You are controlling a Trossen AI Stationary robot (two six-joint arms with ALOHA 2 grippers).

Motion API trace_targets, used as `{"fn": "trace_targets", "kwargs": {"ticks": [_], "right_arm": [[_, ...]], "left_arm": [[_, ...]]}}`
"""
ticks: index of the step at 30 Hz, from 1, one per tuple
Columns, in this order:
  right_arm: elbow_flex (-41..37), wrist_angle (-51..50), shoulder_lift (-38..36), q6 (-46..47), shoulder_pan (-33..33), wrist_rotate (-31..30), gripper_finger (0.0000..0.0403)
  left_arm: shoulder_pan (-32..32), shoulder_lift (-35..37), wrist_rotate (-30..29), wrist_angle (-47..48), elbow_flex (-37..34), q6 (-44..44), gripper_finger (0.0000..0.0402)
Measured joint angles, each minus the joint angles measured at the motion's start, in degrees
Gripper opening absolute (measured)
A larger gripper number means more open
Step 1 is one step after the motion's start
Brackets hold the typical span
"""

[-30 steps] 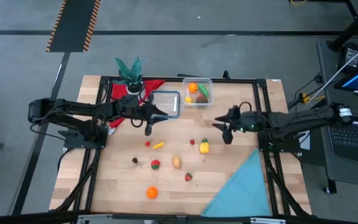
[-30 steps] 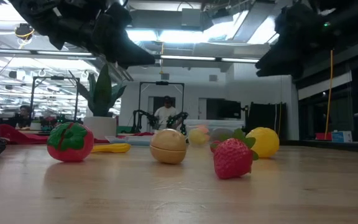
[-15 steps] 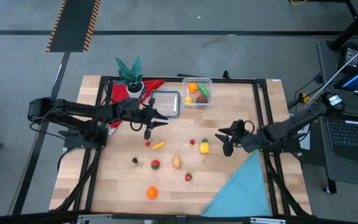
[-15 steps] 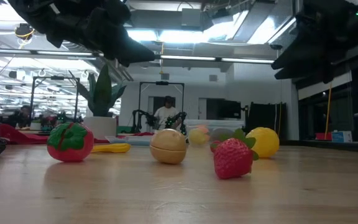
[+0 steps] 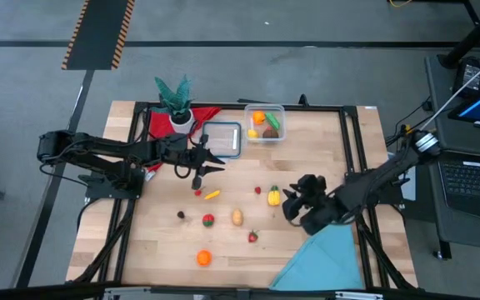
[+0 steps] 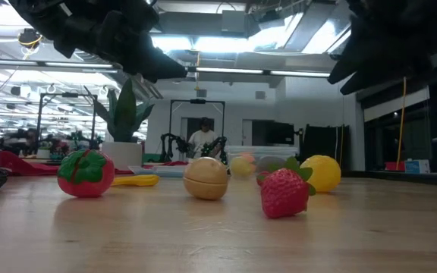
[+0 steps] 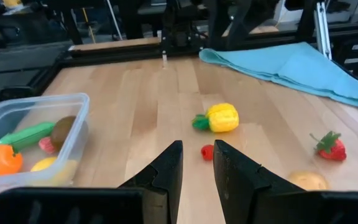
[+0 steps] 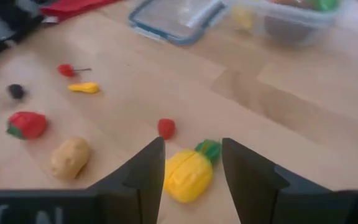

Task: Pick and placing Produce into tupperware
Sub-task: Put the pineapple into the transparent bin

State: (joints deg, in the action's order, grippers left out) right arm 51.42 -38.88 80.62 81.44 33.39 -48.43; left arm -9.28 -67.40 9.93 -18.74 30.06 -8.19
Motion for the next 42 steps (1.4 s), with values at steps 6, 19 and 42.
{"fn": "trace_targets", "kwargs": {"ticks": [6, 19, 42], "right_arm": [[10.3, -7.3, 9.2, 9.9, 1.1, 1.7, 0.0161], [20.6, -23.7, 17.7, 24.2, 1.0, 11.2, 0.0161], [20.5, -20.3, 17.7, 19.7, 0.4, 11.2, 0.0161]], "left_arm": [[0.0, 0.0, 4.8, 0.2, 0.0, -1.4, 0.0082], [0.0, 0.0, 6.5, 0.3, 0.0, -3.2, 0.0082], [0.0, 0.0, 6.5, 0.3, 0.0, -5.9, 0.0082]]}}
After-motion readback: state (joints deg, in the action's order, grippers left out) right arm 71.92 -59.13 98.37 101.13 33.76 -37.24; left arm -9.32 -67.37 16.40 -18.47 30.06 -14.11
